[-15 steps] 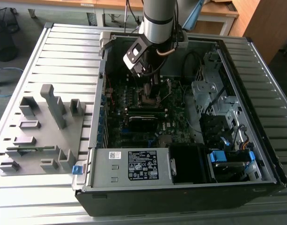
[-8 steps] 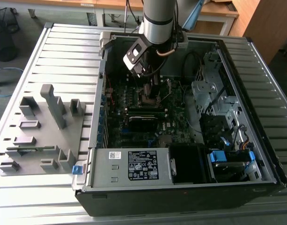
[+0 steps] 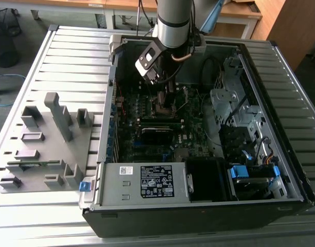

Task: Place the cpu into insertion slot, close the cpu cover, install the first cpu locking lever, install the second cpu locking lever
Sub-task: 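Place the cpu into insertion slot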

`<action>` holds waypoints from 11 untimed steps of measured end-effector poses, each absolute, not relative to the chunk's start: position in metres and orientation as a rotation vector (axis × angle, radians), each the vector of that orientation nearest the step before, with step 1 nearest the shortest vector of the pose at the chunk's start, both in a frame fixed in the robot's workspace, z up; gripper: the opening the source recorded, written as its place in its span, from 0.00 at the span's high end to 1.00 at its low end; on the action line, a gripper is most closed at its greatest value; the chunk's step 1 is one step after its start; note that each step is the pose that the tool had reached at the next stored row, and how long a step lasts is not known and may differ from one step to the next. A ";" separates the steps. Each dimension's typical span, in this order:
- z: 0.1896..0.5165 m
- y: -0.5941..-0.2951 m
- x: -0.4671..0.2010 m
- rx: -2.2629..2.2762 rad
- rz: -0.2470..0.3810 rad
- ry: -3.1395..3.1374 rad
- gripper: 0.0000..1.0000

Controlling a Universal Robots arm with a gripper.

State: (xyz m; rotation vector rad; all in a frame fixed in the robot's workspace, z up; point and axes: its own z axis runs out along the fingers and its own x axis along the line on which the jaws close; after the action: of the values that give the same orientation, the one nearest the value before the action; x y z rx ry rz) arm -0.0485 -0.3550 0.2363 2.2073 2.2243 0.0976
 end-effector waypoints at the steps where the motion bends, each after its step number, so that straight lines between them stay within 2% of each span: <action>1: 0.236 -0.355 -0.049 2.207 0.098 2.224 0.46; 11: 0.234 -0.354 -0.048 2.207 0.098 2.225 0.46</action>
State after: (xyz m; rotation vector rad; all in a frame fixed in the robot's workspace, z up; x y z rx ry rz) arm -0.0485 -0.3535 0.2335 2.2073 2.2245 0.0983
